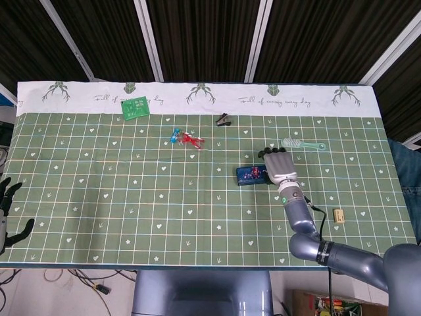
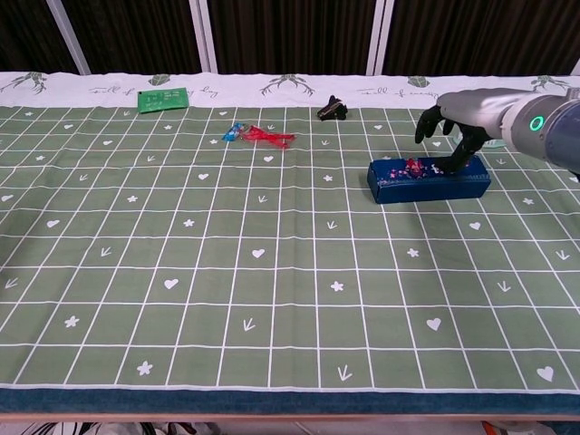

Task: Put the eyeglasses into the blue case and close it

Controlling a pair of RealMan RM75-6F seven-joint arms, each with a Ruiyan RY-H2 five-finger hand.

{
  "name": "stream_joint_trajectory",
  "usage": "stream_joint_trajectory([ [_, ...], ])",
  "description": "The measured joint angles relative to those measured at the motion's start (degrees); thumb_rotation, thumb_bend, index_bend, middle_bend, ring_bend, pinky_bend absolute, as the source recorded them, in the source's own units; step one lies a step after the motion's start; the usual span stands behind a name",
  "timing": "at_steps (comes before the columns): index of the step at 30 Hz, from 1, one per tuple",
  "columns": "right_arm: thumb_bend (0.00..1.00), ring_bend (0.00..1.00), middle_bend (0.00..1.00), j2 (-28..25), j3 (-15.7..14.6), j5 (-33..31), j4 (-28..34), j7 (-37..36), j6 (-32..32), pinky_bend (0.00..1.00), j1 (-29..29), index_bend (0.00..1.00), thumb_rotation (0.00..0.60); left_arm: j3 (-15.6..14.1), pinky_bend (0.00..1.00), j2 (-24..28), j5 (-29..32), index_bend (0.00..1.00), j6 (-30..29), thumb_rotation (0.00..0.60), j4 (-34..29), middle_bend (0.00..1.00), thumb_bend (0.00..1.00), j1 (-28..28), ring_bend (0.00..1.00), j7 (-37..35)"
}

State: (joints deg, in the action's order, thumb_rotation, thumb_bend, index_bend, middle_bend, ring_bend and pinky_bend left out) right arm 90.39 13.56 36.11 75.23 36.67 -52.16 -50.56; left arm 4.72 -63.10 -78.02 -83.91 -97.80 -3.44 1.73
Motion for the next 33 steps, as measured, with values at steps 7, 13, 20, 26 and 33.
stream_joint_trajectory([
  [7, 0.52, 0.21, 0.20, 0.5, 0.0, -0.2, 0.2, 0.4, -0.9, 0.18, -0.7, 0.17, 0.600, 0.0, 0.00, 0.1, 0.1, 0.12, 0.1, 0.600, 0.0, 0.00, 0.32, 0.0, 0.00, -0.1],
  [13, 0.46, 0.19, 0.19, -0.7, 0.1, -0.1, 1.4, 0.2, -1.0, 0.18, -0.7, 0.17, 0.600, 0.0, 0.00, 0.2, 0.1, 0.12, 0.2, 0.600, 0.0, 0.00, 0.32, 0.0, 0.00, -0.2],
  [20, 0.28, 0.13, 0.15, -5.0, -1.2, -3.2, 5.2, 3.5, 0.6, 0.18, -1.4, 0.17, 0.600, -0.1, 0.00, 0.3, 0.2, 0.12, 0.5, 0.600, -0.2, 0.00, 0.32, -0.1, 0.00, -0.1],
  [26, 0.23, 0.13, 0.15, -6.3, -3.5, -6.3, 6.1, 5.9, 2.3, 0.18, -2.6, 0.17, 0.600, -0.2, 0.00, 0.3, 0.2, 0.12, 0.4, 0.600, -0.3, 0.00, 0.32, -0.1, 0.00, 0.0],
  [33, 0.23, 0.13, 0.17, -4.5, -4.2, -5.8, 3.4, 4.6, 2.0, 0.18, -2.9, 0.20, 0.600, -0.2, 0.00, 0.4, 0.4, 0.12, 0.6, 0.600, -0.4, 0.00, 0.32, -0.1, 0.00, 0.0],
])
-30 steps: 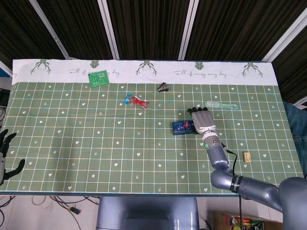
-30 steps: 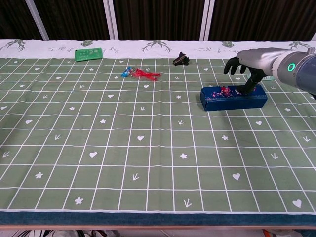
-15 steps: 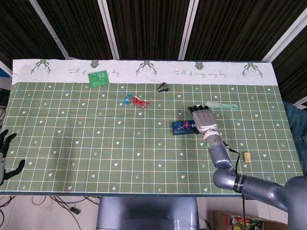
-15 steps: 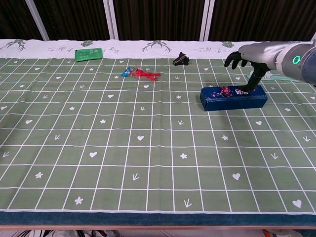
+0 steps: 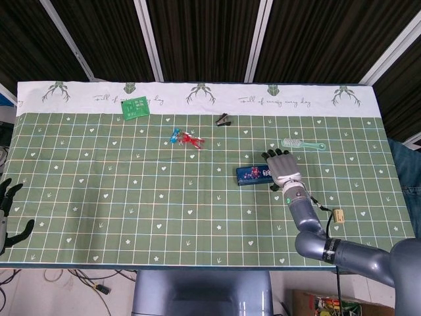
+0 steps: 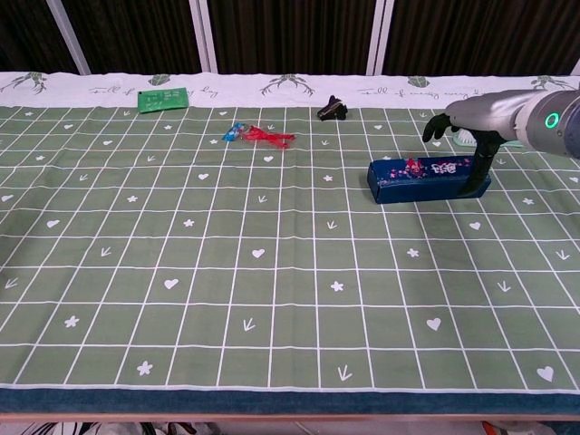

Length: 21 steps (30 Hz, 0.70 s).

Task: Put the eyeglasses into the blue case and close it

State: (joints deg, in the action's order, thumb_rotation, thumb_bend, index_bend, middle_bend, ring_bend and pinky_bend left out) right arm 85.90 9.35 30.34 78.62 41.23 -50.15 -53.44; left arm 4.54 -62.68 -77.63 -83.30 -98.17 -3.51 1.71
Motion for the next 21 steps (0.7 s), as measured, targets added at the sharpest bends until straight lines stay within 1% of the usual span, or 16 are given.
stream_joint_trajectory([
  [5, 0.27, 0.14, 0.22, 1.1, -0.2, 0.6, -1.8, -1.0, -0.1, 0.18, -0.1, 0.21, 0.600, 0.0, 0.00, 0.1, 0.2, 0.12, 0.2, 0.600, -0.1, 0.00, 0.32, -0.1, 0.00, -0.1],
  [11, 0.35, 0.17, 0.30, 1.8, -0.2, 0.8, -2.7, -1.9, 0.1, 0.18, -0.2, 0.29, 0.600, 0.0, 0.00, 0.2, 0.2, 0.13, 0.2, 0.600, -0.2, 0.00, 0.32, 0.0, 0.00, -0.2],
  [21, 0.39, 0.20, 0.36, 2.1, -0.4, 1.0, -2.9, -2.3, -0.3, 0.18, -0.2, 0.35, 0.600, -0.1, 0.00, 0.3, 0.4, 0.14, 0.5, 0.600, -0.3, 0.00, 0.32, -0.1, 0.00, 0.0],
])
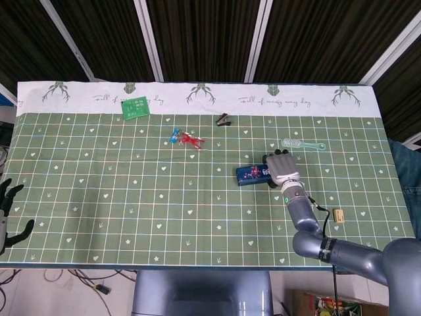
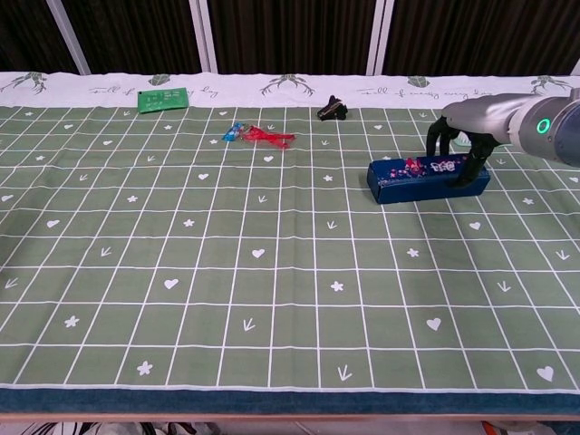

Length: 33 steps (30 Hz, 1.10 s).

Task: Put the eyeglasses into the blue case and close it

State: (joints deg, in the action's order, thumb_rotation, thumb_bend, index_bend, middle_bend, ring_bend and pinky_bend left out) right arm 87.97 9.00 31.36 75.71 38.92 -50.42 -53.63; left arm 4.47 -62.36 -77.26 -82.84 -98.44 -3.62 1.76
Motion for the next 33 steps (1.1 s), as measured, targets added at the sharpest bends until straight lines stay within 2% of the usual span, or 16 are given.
stream_joint_trajectory([
  [11, 0.39, 0.23, 0.42, 0.2, -0.3, -0.3, 0.1, 0.2, -0.2, 0.18, -0.2, 0.39, 0.600, -0.1, 0.00, 0.1, 0.1, 0.14, 0.1, 0.600, -0.2, 0.00, 0.32, 0.0, 0.00, 0.2],
  [13, 0.39, 0.23, 0.40, 0.2, -0.3, -0.3, 0.1, 0.2, -0.2, 0.18, -0.2, 0.39, 0.600, -0.1, 0.00, 0.1, 0.1, 0.15, 0.2, 0.600, -0.2, 0.00, 0.32, 0.0, 0.00, 0.2],
  [16, 0.39, 0.22, 0.32, 0.1, -0.4, -0.3, 0.2, 0.4, -0.2, 0.18, -0.2, 0.39, 0.600, -0.1, 0.00, 0.2, 0.2, 0.15, 0.2, 0.600, -0.2, 0.00, 0.32, 0.0, 0.00, 0.2],
  [19, 0.39, 0.16, 0.17, -0.2, -0.5, -0.3, 0.7, 0.4, -0.2, 0.18, -0.2, 0.29, 0.600, -0.1, 0.00, 0.2, 0.2, 0.15, 0.3, 0.600, -0.2, 0.00, 0.32, -0.1, 0.00, 0.2],
  [20, 0.38, 0.13, 0.12, -0.4, -0.5, -0.3, 1.0, 0.4, -0.2, 0.18, -0.2, 0.23, 0.600, -0.1, 0.00, 0.2, 0.3, 0.15, 0.4, 0.600, -0.2, 0.00, 0.32, -0.1, 0.00, 0.3],
  [23, 0.30, 0.09, 0.04, -1.3, -0.6, -0.1, 2.3, 0.3, -0.3, 0.18, 0.0, 0.09, 0.600, -0.1, 0.00, 0.2, 0.4, 0.15, 0.5, 0.600, -0.2, 0.00, 0.32, -0.1, 0.00, 0.3],
  [26, 0.25, 0.09, 0.04, -2.8, -1.0, 0.7, 4.5, 0.3, -0.8, 0.18, 0.4, 0.02, 0.600, -0.1, 0.00, 0.2, 0.4, 0.15, 0.4, 0.600, -0.2, 0.00, 0.32, -0.1, 0.00, 0.4],
  [33, 0.25, 0.09, 0.04, -7.2, -1.9, 7.1, 12.0, -2.0, -6.9, 0.18, 3.7, 0.02, 0.600, 0.1, 0.00, 0.0, 0.1, 0.15, -0.3, 0.600, -0.1, 0.00, 0.32, 0.0, 0.00, 0.4],
])
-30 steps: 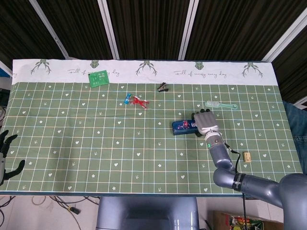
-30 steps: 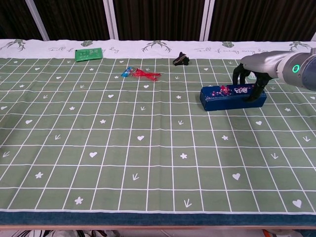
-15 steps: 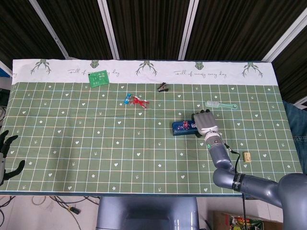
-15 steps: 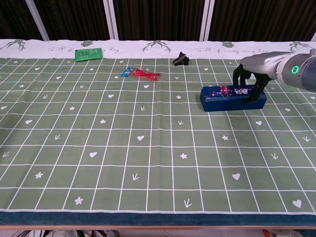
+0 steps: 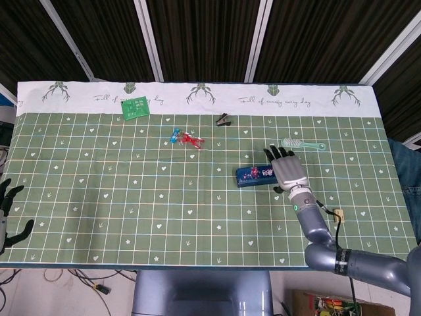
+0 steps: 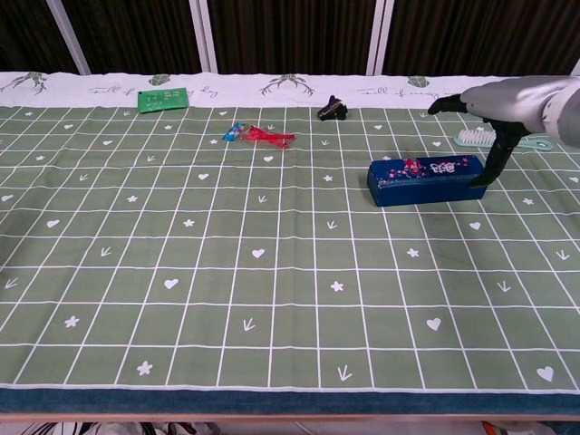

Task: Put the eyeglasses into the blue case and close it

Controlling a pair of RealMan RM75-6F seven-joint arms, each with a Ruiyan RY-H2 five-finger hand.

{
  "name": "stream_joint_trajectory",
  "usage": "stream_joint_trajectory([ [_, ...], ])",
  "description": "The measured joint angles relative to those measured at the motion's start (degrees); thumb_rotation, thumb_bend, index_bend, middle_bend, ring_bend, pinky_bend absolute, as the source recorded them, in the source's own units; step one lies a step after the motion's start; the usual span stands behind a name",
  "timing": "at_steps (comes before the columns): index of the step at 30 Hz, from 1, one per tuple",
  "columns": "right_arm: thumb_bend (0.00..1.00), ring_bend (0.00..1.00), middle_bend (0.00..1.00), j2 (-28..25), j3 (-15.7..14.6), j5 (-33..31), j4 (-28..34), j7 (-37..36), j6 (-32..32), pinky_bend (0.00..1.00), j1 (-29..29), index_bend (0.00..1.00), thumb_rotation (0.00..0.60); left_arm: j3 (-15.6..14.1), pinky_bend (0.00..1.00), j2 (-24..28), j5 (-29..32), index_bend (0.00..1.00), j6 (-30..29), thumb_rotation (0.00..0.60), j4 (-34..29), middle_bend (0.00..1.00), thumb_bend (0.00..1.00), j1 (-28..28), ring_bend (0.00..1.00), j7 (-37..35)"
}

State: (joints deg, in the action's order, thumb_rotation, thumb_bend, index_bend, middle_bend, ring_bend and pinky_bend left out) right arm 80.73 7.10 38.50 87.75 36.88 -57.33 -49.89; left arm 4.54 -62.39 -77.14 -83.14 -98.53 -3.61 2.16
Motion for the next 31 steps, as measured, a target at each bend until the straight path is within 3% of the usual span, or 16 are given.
stream_joint_trajectory([
  [6, 0.25, 0.09, 0.04, -4.9, -2.6, 9.8, 8.0, -5.0, -8.4, 0.18, 6.6, 0.02, 0.600, 0.2, 0.00, -0.5, -0.6, 0.13, -0.9, 0.600, 0.3, 0.00, 0.32, 0.1, 0.00, -0.1],
  [13, 0.23, 0.09, 0.04, -8.3, -9.0, 25.4, 12.3, -12.1, -21.7, 0.18, 17.6, 0.02, 0.600, 0.2, 0.00, -1.4, -1.8, 0.12, -2.2, 0.600, 0.8, 0.00, 0.32, 0.2, 0.00, 0.4],
  [22, 0.19, 0.09, 0.04, -8.3, -16.4, 40.1, 9.6, -22.7, -37.9, 0.18, 33.7, 0.02, 0.600, 0.1, 0.00, -2.2, -2.9, 0.12, -3.5, 0.600, 1.3, 0.00, 0.32, 0.5, 0.00, 1.1],
  [27, 0.20, 0.09, 0.04, -6.7, -16.9, 43.7, 5.3, -23.6, -42.0, 0.18, 38.5, 0.02, 0.600, 0.3, 0.00, -2.1, -3.1, 0.12, -3.7, 0.600, 1.5, 0.00, 0.32, 0.6, 0.00, 0.7],
  [31, 0.19, 0.09, 0.04, -6.3, -16.1, 44.5, 4.0, -23.5, -41.3, 0.18, 39.7, 0.02, 0.600, 0.1, 0.00, -2.1, -3.6, 0.12, -3.8, 0.600, 1.7, 0.00, 0.32, 0.5, 0.00, 0.5],
])
